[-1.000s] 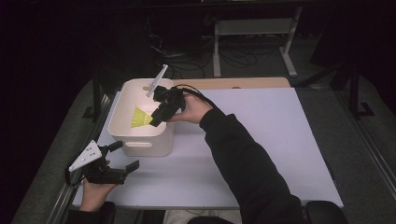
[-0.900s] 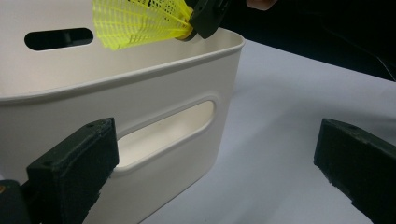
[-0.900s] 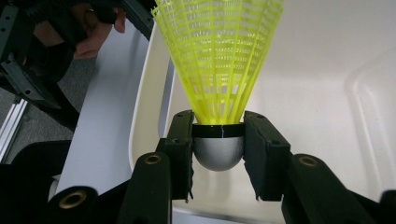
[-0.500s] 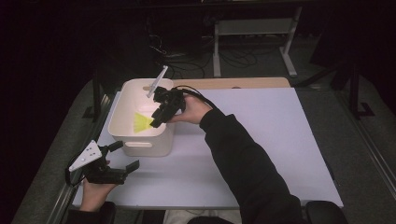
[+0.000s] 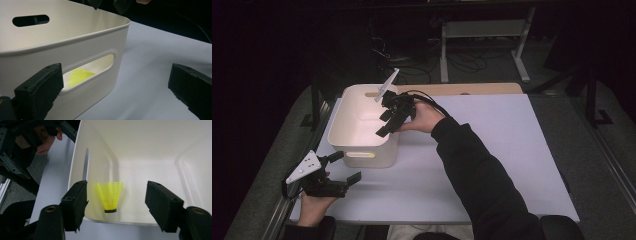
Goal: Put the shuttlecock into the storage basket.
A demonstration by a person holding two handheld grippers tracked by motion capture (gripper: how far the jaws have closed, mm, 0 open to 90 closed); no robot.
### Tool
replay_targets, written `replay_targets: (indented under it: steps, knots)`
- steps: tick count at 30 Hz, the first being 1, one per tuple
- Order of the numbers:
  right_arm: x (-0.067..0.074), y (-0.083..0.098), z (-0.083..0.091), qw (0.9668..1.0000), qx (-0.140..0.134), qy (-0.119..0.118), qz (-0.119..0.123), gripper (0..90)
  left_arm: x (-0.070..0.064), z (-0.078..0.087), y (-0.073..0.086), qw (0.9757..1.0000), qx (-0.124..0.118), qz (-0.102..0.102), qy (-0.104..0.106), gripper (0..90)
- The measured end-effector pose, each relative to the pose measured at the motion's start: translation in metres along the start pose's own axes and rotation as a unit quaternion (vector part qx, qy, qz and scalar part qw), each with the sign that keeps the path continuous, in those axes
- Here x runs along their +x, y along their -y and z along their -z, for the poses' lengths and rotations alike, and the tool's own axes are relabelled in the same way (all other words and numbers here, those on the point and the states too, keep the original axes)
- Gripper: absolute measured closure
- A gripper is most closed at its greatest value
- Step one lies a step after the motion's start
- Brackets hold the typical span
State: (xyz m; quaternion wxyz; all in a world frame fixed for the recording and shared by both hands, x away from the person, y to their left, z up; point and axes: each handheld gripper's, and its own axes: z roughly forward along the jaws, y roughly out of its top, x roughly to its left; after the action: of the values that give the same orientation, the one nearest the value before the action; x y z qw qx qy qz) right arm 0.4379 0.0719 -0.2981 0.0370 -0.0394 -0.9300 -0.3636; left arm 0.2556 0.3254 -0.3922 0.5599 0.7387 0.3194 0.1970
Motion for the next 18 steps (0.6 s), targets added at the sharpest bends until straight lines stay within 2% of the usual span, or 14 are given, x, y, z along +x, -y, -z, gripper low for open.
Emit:
replay_targets:
  steps: [7, 18]
  knots:
    - [0.004, 0.003, 0.012, 0.9997, -0.013, 0.019, -0.002, 19.1, 0.000, 0.000, 0.000, 1.0000, 0.002, 0.000, 0.001, 0.0]
    - [0.010, 0.013, 0.028, 0.9984, -0.039, 0.040, -0.014, 8.8, 0.000, -0.001, 0.000, 1.0000, 0.004, 0.000, -0.001, 0.0]
